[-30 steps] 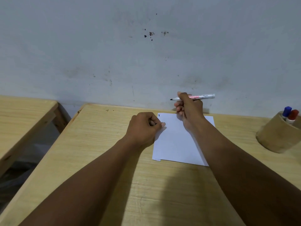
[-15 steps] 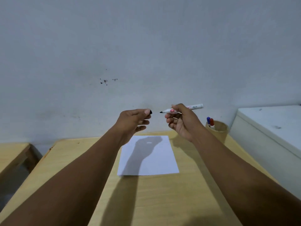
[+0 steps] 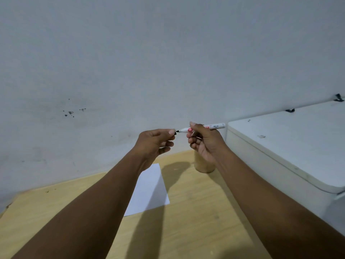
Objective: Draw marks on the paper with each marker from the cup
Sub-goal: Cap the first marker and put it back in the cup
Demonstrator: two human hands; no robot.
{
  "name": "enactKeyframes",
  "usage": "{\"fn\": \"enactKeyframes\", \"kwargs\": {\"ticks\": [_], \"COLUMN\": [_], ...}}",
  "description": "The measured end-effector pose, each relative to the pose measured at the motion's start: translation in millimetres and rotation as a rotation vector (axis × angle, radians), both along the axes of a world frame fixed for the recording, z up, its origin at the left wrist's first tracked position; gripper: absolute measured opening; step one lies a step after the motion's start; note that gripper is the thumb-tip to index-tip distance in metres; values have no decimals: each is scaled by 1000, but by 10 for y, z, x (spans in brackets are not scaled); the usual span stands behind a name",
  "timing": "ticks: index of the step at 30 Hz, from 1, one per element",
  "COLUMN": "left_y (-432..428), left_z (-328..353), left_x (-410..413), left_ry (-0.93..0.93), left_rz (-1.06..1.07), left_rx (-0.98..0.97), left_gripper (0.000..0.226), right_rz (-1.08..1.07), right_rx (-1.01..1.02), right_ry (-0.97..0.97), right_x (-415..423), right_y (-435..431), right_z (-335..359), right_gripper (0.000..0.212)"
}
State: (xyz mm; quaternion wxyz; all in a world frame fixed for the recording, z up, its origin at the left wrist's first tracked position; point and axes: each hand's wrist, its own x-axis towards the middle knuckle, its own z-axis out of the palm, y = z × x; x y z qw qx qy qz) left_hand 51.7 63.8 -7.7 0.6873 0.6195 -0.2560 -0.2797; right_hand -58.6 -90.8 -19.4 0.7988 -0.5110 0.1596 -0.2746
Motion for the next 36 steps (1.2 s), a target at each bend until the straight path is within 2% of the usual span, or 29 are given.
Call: {"fn": "enactKeyframes", "kwargs": {"ticks": [7,13,16,18,20,22,23,25,28,31,34,36], "left_y": [-274,-495,-540,-568,-593,-630,-661,-740,-885,-1012,-1088,-1107], "left_z": [-1,130,231,312,393,459,479,507,495,431,316,221], "left_x": [-84,-81,-48,-11,35,73,80,52,-32,-124,-186,-200], "left_ry": [-66,-174,-231,-269,-321,-370,-399,-486,-644,-769,-821,-849], "left_rz": [-33,-28,-14,1,5,9,11,11,9,3,-36,-67], "left_rx": [23,34,51,52,61,81,95,144,216,260,289,313], "left_gripper": [13,17,17,14,13,12,12,13,13,15,22,19], "right_rz": [35,23,30,-51,-159,-194,-193,-163,-138,-163,-231,-234], "right_rx": [-23,35,6,-22,-74,-222,-364,-654,-932,-1065,-1148,-1196], "right_ry": [11,1,58,102,116,161,219,305,378,505,594,628], "right_x": [-107,-74,-66,-106,-180,-260,-285,-309,-298,-298,-298,-316], "right_y": [-131,-245,-376,-517,-678,-789,-824,-847,-874,-878,-883,-894], "right_z": [-34,-12,59,128,158,140,110,35,-115,-227,-304,-369], "right_gripper": [21,22,38,52,41,26,21,15,10,10,11,14]}}
